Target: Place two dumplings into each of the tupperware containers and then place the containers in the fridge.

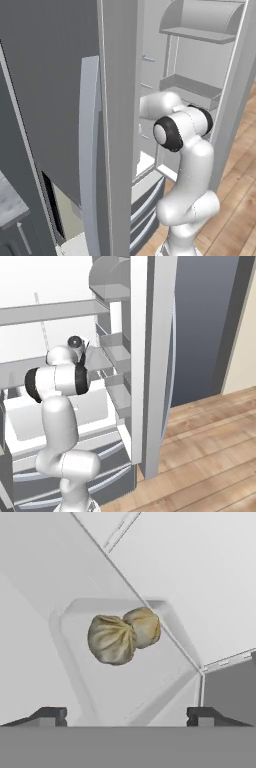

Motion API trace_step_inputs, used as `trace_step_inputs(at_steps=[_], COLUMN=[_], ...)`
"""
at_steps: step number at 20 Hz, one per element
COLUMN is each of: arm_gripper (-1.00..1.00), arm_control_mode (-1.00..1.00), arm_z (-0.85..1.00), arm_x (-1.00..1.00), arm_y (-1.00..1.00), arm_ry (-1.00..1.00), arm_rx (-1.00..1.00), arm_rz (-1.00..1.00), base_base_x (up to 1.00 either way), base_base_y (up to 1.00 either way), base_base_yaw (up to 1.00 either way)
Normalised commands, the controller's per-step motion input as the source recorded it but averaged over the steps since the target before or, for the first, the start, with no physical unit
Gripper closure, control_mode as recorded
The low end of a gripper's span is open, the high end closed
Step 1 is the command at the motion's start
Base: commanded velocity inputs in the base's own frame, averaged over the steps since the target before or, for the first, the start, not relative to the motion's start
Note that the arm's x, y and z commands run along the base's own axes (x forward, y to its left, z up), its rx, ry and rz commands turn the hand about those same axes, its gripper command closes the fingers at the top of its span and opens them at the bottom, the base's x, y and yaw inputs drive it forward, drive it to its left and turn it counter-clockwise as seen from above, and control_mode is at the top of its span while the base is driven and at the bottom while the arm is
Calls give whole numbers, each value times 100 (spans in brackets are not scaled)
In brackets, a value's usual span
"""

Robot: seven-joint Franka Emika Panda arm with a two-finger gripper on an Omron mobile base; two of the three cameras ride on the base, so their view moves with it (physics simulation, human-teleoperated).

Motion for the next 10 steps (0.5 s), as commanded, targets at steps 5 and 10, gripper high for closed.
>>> trace_step_inputs(at_steps=[5,10], arm_gripper=[-100,-100], arm_control_mode=[-100,-100], arm_z=[46,98], arm_x=[-56,-85], arm_y=[-33,-50], arm_ry=[-13,-7], arm_rx=[15,9], arm_rz=[5,0], base_base_x=[0,0], base_base_y=[0,0], base_base_yaw=[0,0])
